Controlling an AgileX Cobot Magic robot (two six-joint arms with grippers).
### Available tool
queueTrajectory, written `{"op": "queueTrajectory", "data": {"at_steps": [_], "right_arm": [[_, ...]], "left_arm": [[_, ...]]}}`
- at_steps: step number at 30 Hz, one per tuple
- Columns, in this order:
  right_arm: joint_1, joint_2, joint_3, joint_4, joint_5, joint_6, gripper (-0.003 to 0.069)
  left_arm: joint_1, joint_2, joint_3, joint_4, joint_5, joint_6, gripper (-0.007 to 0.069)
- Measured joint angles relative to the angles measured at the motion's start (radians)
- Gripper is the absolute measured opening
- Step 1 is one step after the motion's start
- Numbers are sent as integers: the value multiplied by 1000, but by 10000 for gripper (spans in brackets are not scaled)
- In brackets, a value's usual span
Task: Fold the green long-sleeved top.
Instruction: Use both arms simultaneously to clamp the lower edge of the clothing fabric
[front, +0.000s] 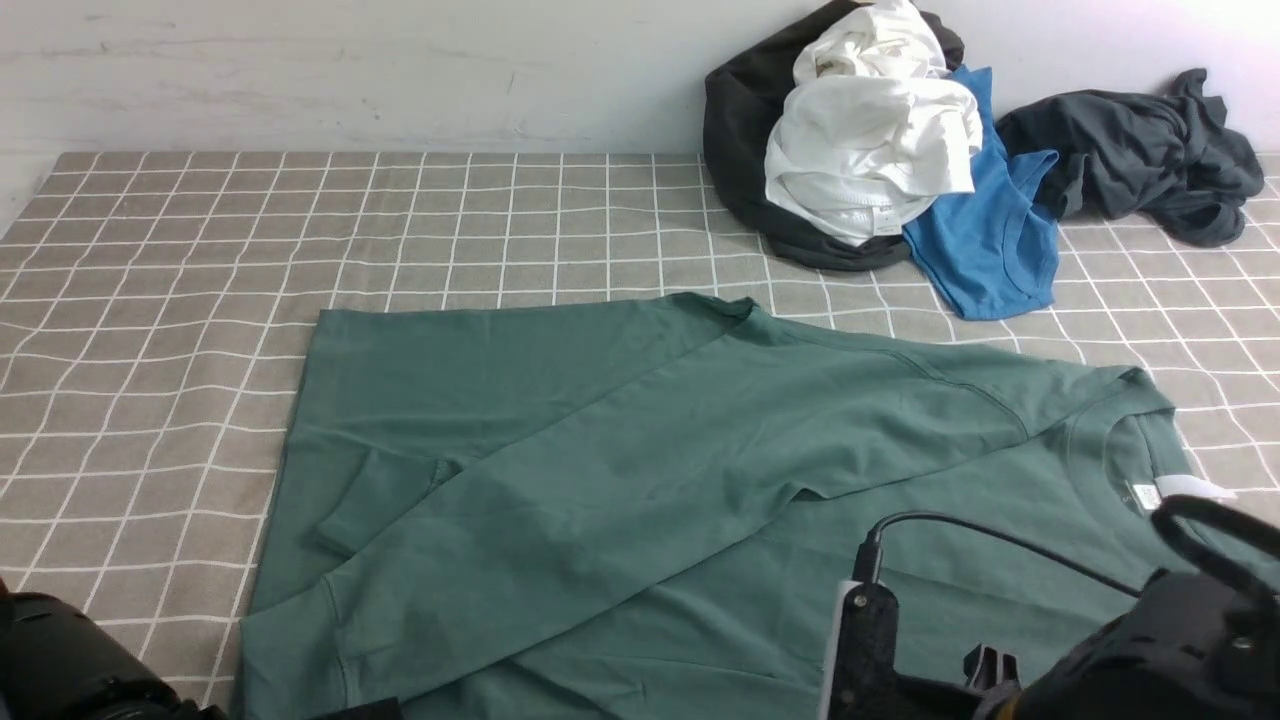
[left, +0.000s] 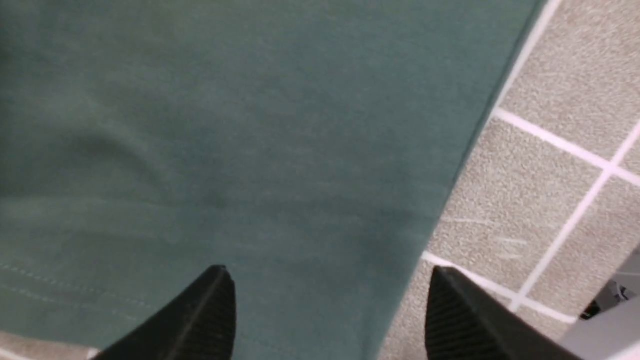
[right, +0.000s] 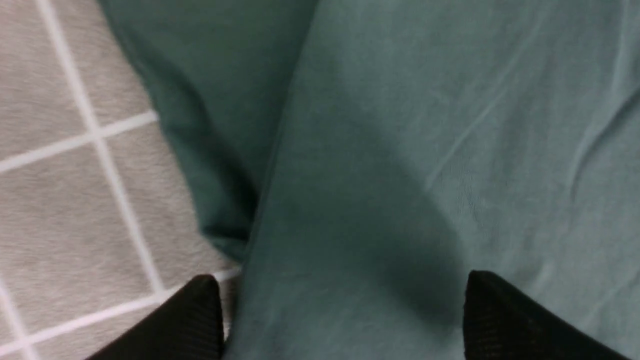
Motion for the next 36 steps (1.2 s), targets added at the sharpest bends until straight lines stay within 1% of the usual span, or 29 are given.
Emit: {"op": "queueTrajectory", "data": {"at_steps": [2,3,4,7,8,9,10,11,13,14,18,23,27,32,36], "right_arm": [[0,10,0,-27,-8,10,528],[0,10,0,-29,-8,10,522],[0,9,-3,-45,-9,30,468],[0,9,-31,-64,7,84,347],[0,9,-45,-68,21,100,286],[0,9,-57,-68,27,109,255],[0,9,-72,-68,39,118,204],[0,9,-90,-68,59,124,134],[0,9,-116,-68,87,126,64],[0,9,-141,-68,111,129,42],[0,9,-198,-68,173,137,41],[0,9,-291,-75,251,174,41],[0,9,-344,-75,273,182,41],[-3,9,-350,-75,285,200,41],[-40,9,-350,-68,303,218,41]], "left_arm": [[0,0,2,-7,-8,20,468],[0,0,3,-7,-9,20,468],[0,0,3,-10,-11,34,468],[0,0,3,-11,-16,46,468],[0,0,3,-17,-18,47,468],[0,0,3,-21,-19,48,468],[0,0,3,-30,-20,51,468],[0,0,3,-42,-22,55,468],[0,0,3,-48,-25,59,468],[0,0,3,-51,-25,62,468],[0,0,4,-54,-25,65,468],[0,0,7,-91,-25,114,468],[-1,16,15,-122,-41,180,468],[-1,40,15,-122,-83,187,468],[-1,61,15,-121,-95,187,468]]}}
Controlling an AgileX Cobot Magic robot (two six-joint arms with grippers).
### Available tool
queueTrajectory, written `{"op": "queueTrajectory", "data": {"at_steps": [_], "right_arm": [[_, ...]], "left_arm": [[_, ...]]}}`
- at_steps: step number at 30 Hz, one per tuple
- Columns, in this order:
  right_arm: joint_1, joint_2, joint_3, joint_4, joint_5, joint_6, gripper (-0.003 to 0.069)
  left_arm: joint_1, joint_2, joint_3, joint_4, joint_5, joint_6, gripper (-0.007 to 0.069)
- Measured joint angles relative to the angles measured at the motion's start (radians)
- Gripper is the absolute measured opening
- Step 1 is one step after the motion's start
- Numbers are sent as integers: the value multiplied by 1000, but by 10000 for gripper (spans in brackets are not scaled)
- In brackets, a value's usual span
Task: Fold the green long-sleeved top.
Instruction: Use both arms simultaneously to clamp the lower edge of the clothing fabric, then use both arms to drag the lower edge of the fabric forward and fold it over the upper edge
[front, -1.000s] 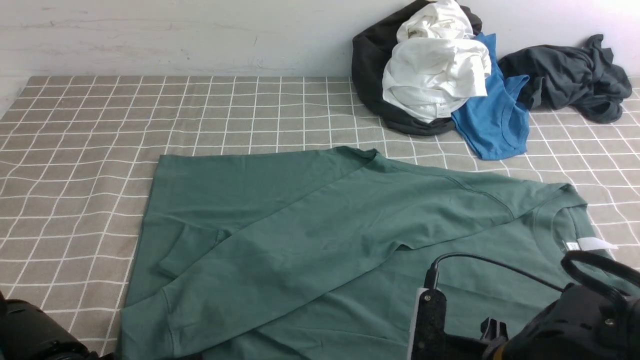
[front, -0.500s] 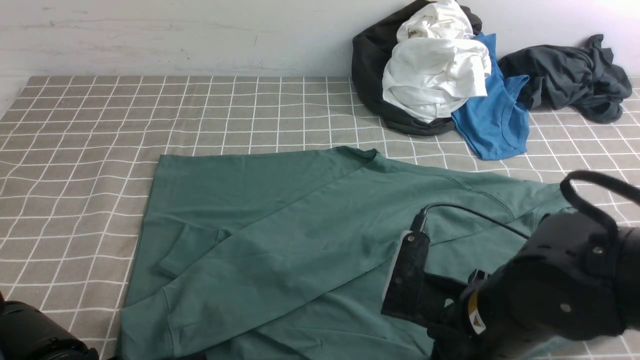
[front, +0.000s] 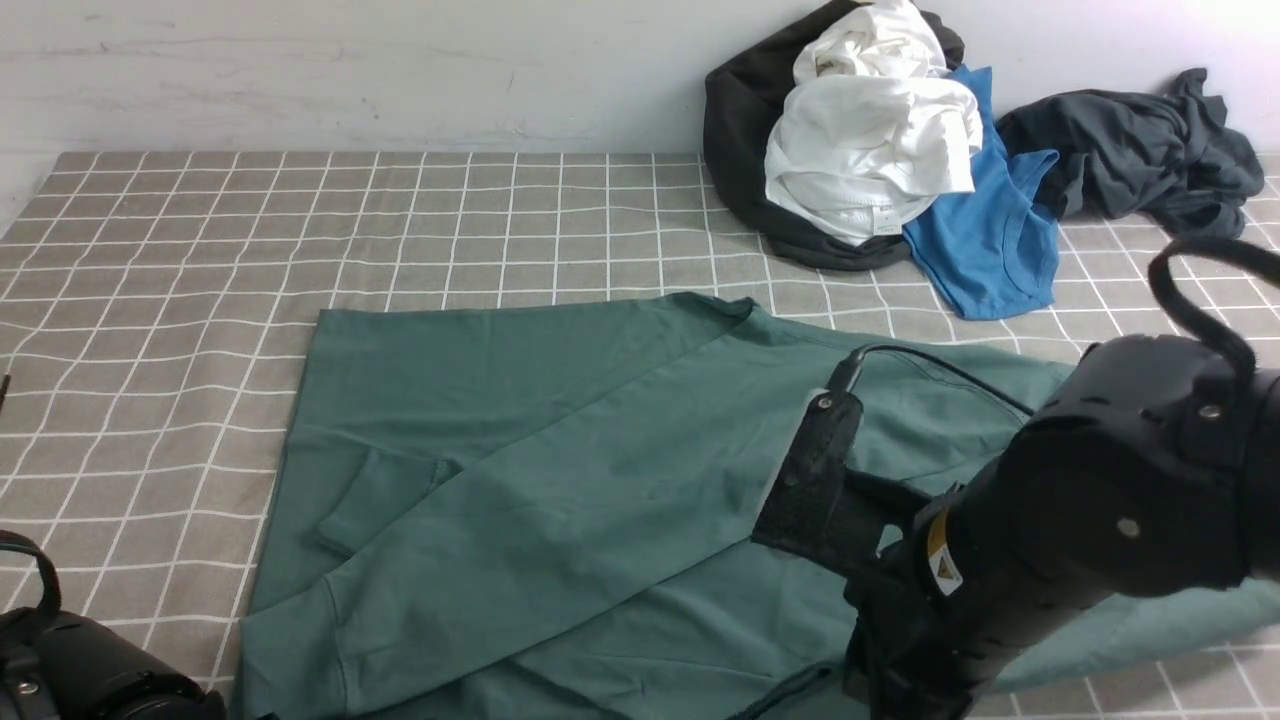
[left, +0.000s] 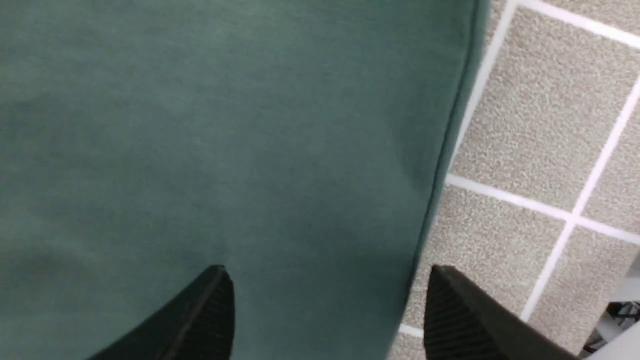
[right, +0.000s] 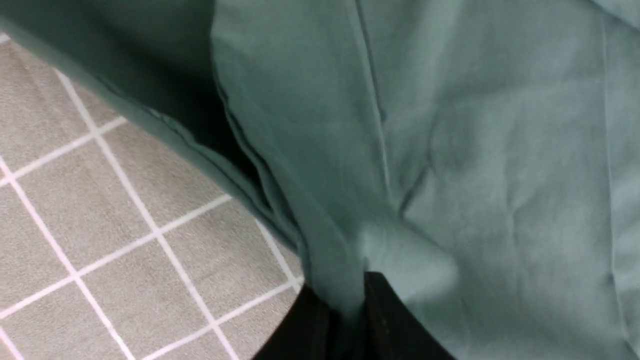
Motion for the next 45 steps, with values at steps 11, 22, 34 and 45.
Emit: {"op": "queueTrajectory", "data": {"at_steps": [11,22,34,45], "right_arm": [[-74,0,0,23,-1,11,41],[-75,0,0,20,0,-3,41],[-166,9,-142,-128,7,-41,41],[-323,266,-548,-24,-1,-287,41]], "left_arm": [[0,30,0,63,-52,-11,444],[0,21,-42,221,-20,-211,30],[212,53,-518,436,238,-253,14],[374,383,-904,362,237,-89,16]]}}
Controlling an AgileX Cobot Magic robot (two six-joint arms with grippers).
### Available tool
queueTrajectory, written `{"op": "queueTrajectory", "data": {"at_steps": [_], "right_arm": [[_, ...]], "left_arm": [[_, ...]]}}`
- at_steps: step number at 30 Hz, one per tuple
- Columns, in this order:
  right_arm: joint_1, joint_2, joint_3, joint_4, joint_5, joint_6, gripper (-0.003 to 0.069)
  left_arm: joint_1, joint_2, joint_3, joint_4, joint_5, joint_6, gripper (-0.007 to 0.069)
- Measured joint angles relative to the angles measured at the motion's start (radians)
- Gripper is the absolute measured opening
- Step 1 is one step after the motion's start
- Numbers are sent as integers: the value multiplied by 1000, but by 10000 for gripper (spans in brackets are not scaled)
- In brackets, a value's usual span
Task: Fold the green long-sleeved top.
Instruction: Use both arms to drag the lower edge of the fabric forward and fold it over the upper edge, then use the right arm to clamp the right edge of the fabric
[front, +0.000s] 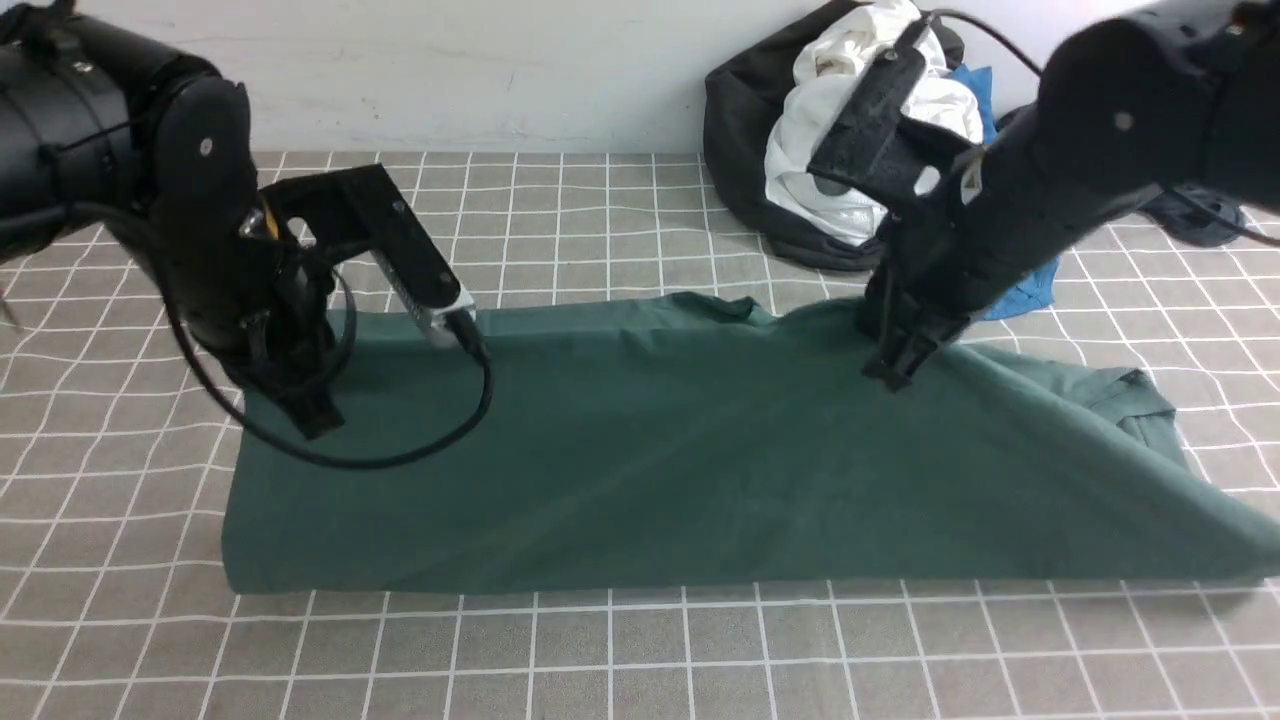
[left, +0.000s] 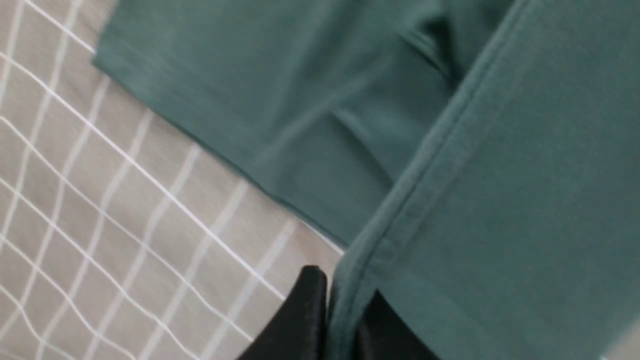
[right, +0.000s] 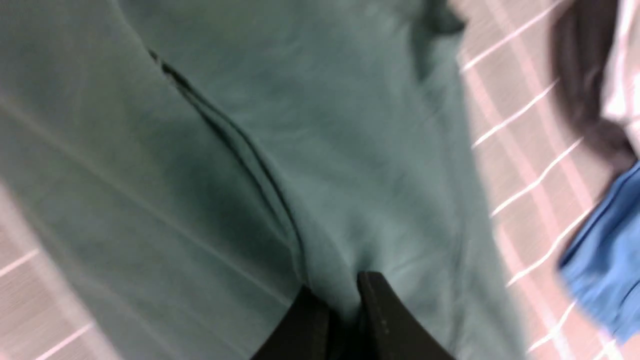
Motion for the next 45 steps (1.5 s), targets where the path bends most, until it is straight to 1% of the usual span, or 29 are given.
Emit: {"op": "queueTrajectory", "data": {"at_steps": [3,7,12,14,15,18,19,20,21,22,23,25,26,27,28,30,32,33,35,38,39,40,41,43,44,45], "right_arm": [[-20,100,-117,0,0,-26,41],[-37,191,-212,1,-2,-48,41],[-68,345,-340,22,-88,-72,41],[-80,387,-368,51,-119,-72,41],[-95,426,-388,98,-149,-72,44],[-119,472,-400,180,-190,-72,67],[-125,488,-400,211,-209,-72,88],[-127,490,-400,219,-212,-72,93],[-133,504,-400,240,-230,-72,140],[-134,506,-400,244,-234,-72,154],[-136,508,-400,253,-245,-67,209],[-141,503,-400,256,-257,-52,295],[-144,496,-400,257,-257,-40,328],[-145,492,-400,257,-257,-30,345],[-152,468,-400,254,-241,1,410],[-165,435,-400,243,-210,42,454],[-187,378,-400,222,-141,88,489],[-189,366,-400,216,-134,98,492],[-221,305,-402,174,-33,152,501],[-287,237,-406,114,128,234,501],[-292,233,-406,106,139,246,501],[-328,214,-408,84,230,286,501],[-361,211,-408,72,268,322,501],[-415,210,-390,60,292,376,501],[-420,210,-387,58,292,381,501],[-451,210,-354,52,294,406,501]], "left_arm": [[30,100,-114,0,0,1,16],[66,184,-207,0,-4,1,16],[106,330,-329,-12,-52,2,17],[113,367,-350,-13,-75,2,16],[118,406,-372,-14,-99,1,16],[128,465,-404,-15,-129,-8,21],[133,485,-414,-15,-138,-20,30],[134,487,-416,-15,-141,-22,31],[142,507,-426,-15,-157,-40,50],[145,511,-428,-15,-161,-47,57],[156,520,-434,-15,-171,-67,83],[170,524,-437,-13,-196,-89,128],[177,524,-442,-13,-206,-99,158],[180,524,-445,-13,-208,-105,171],[194,524,-466,-11,-211,-134,225],[205,524,-492,-8,-205,-174,284],[216,524,-537,-9,-158,-246,344],[218,524,-542,-10,-151,-252,349],[220,524,-600,-46,-51,-318,382],[203,520,-664,-107,108,-339,377],[199,520,-667,-110,118,-339,374],[180,515,-678,-134,180,-340,347],[159,514,-684,-156,232,-340,305],[122,514,-684,-164,270,-337,234],[113,514,-684,-167,272,-333,225],[88,514,-683,-176,280,-320,160]]}}
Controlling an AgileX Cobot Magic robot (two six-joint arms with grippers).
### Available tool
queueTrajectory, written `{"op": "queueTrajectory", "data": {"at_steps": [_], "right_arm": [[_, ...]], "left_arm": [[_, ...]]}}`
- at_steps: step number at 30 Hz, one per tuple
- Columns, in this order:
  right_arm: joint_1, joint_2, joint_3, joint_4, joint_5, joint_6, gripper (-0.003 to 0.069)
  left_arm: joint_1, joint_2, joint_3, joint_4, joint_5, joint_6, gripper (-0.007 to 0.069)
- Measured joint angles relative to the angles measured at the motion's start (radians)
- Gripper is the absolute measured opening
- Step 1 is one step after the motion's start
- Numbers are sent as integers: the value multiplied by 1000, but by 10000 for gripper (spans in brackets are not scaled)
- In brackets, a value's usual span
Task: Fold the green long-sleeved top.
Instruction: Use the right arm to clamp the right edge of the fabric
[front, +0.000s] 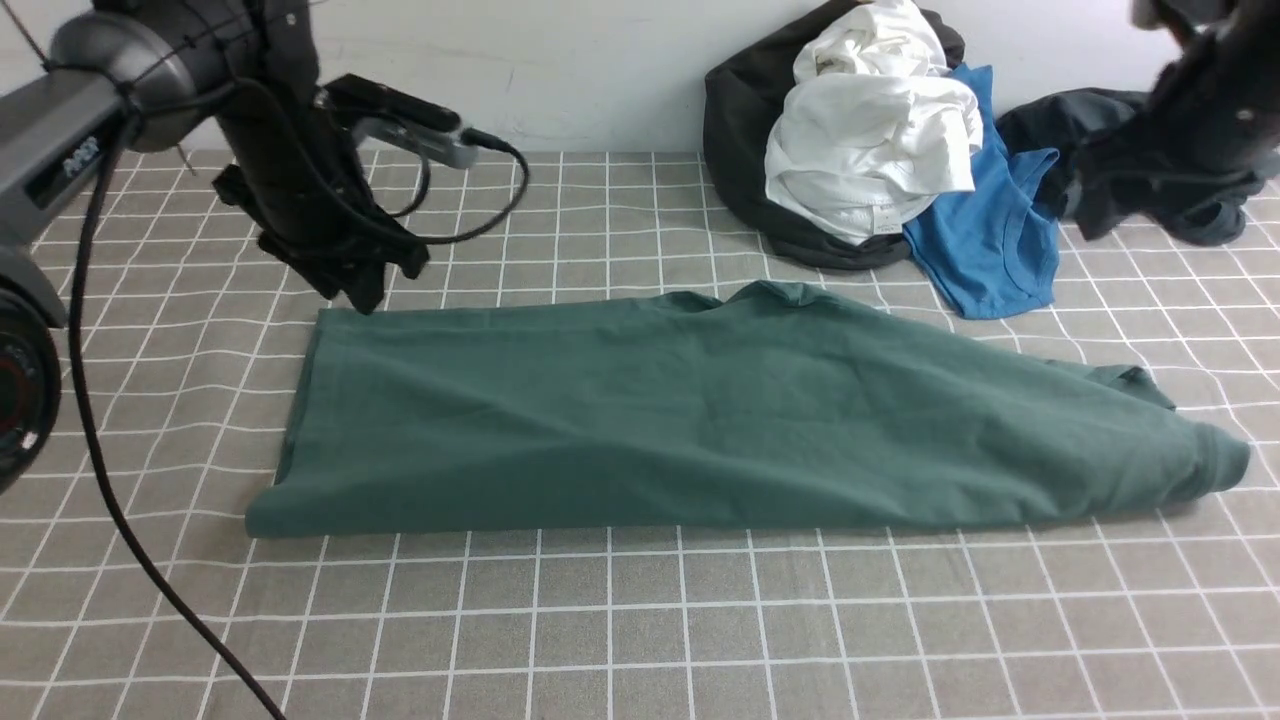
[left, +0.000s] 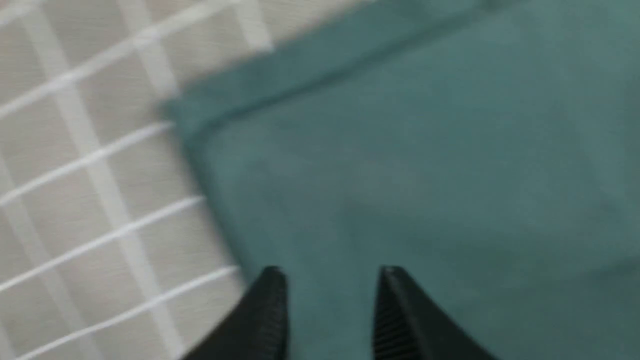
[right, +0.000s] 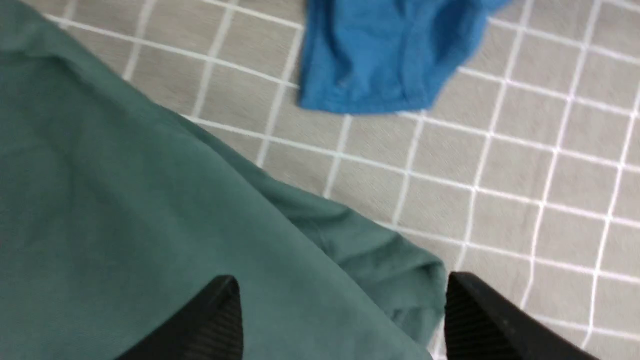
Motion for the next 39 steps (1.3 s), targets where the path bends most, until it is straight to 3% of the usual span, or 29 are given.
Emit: {"op": "queueTrajectory", "data": {"at_steps": [2,5,14,25,30,35,39], "right_arm": [[-36,0,69,-5,3,18,501],[-70,0,175,-8,1,22,501],[-118,76,316,-4,-196,32,501],[-119,167,312,49,-219,34,493],[-103,165,312,60,-219,0,336],[-68,147,314,49,-218,-32,71],[-63,77,319,-46,-208,-21,65]], "left_arm": [[-46,0,4,-30,9,33,60],[-81,0,9,-84,10,68,5],[-104,1,10,-190,10,139,-8],[-104,3,10,-189,10,142,-8],[-104,3,10,-189,10,145,-8],[-104,0,10,-183,10,146,-8],[-102,-45,11,-136,10,143,-8]]}}
